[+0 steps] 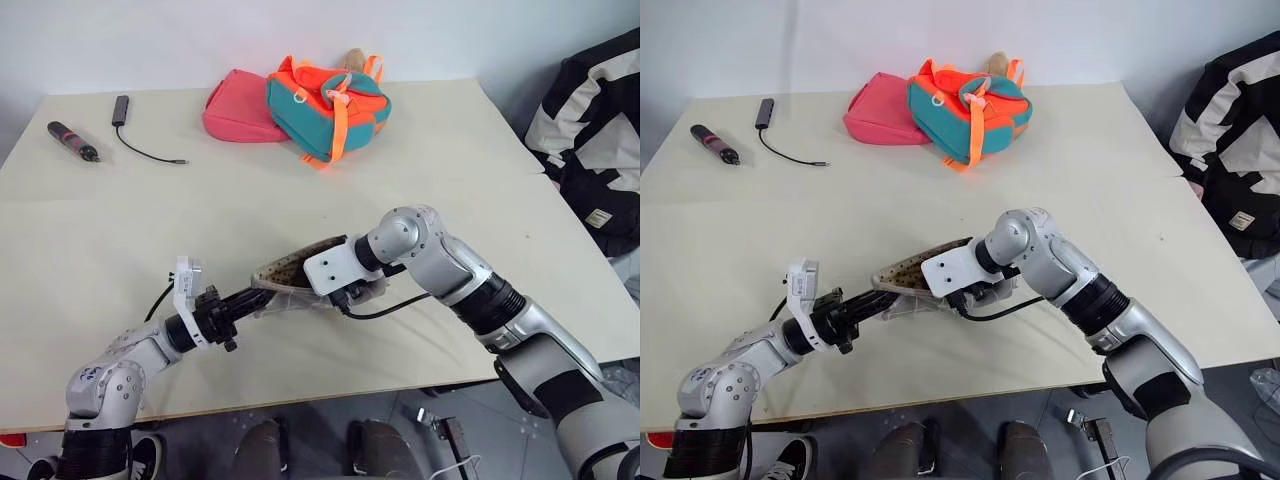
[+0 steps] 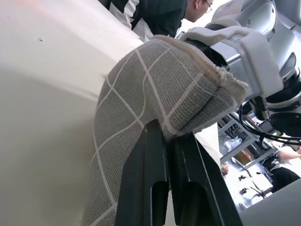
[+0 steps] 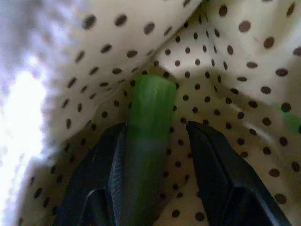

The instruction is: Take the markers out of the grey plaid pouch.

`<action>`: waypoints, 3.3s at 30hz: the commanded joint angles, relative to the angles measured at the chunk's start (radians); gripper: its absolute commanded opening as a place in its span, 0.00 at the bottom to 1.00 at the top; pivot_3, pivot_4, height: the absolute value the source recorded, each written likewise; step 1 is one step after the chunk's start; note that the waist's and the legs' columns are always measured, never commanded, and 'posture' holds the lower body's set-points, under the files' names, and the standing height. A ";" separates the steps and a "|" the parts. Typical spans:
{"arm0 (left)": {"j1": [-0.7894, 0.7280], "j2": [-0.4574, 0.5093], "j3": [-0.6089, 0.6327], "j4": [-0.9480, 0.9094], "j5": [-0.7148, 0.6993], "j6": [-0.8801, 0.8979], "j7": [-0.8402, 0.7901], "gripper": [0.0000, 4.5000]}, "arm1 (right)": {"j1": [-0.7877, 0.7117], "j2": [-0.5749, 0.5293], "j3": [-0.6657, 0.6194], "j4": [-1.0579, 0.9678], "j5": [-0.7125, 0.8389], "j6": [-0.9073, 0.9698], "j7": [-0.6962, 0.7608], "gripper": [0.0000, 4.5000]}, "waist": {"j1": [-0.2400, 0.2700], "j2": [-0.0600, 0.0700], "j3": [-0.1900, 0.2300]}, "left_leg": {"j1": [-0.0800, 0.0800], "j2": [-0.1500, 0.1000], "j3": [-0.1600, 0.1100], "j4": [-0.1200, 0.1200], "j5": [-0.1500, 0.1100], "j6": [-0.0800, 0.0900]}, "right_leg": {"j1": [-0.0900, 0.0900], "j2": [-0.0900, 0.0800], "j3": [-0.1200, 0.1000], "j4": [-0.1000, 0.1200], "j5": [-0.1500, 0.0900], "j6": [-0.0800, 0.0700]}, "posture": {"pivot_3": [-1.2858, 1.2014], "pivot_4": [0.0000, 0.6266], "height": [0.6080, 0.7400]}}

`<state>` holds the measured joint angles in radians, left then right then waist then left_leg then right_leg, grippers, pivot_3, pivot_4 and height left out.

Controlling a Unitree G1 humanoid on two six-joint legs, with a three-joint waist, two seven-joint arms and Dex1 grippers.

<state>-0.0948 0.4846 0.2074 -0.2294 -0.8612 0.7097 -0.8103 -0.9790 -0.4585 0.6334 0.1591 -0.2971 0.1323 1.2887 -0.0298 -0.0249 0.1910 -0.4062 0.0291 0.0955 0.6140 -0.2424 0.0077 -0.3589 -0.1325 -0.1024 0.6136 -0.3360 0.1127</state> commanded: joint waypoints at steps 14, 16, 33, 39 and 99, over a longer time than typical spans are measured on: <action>0.005 -0.002 0.008 -0.039 -0.024 -0.007 -0.006 0.00 | 0.018 -0.017 0.024 0.005 -0.080 0.086 0.058 0.46 | 0.000 0.000 0.000 | 0.000 0.000 0.000 0.000 -0.002 -0.003 | 0.000 0.000 0.000 0.000 0.000 0.000 | 0.52 0.24 1.00; 0.006 -0.003 0.006 -0.044 -0.024 -0.008 -0.004 0.00 | 0.023 -0.020 0.031 0.010 -0.084 0.094 0.064 0.46 | 0.000 0.000 0.000 | 0.000 0.000 0.000 0.000 -0.002 -0.003 | 0.000 0.000 0.000 0.000 0.000 0.000 | 0.52 0.24 1.00; 0.010 -0.014 -0.002 -0.056 -0.023 -0.011 0.007 0.00 | 0.036 -0.019 -0.010 -0.013 -0.050 0.094 0.034 0.23 | 0.000 0.000 0.000 | 0.001 0.000 0.000 0.000 -0.002 -0.003 | 0.000 0.000 0.000 0.001 0.000 0.000 | 0.52 0.24 1.00; 0.008 -0.013 0.009 -0.039 -0.001 -0.034 0.016 0.00 | 0.048 -0.026 -0.169 -0.110 0.141 0.162 0.077 0.23 | 0.002 0.000 0.000 | 0.000 0.000 0.000 0.000 -0.002 -0.003 | 0.000 0.000 0.000 0.001 0.000 0.000 | 0.52 0.24 1.00; 0.297 0.155 0.210 -0.141 0.271 -0.566 0.096 1.00 | 0.470 -0.133 -0.739 -0.212 0.608 0.267 -0.339 1.00 | 0.003 -0.001 0.000 | 0.000 0.004 0.015 -0.002 -0.008 0.001 | -0.007 -0.009 -0.003 -0.003 0.004 0.000 | 0.52 0.24 1.00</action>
<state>0.1715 0.6403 0.3288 -0.3277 -0.4968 0.0990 -0.7077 -0.5437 -0.5772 -0.0217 -0.0672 0.2971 0.4507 0.9899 -0.0264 -0.0258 0.1905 -0.4061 0.0329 0.1100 0.6123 -0.2510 0.0092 -0.3649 -0.1418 -0.1054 0.6096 -0.3319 0.1123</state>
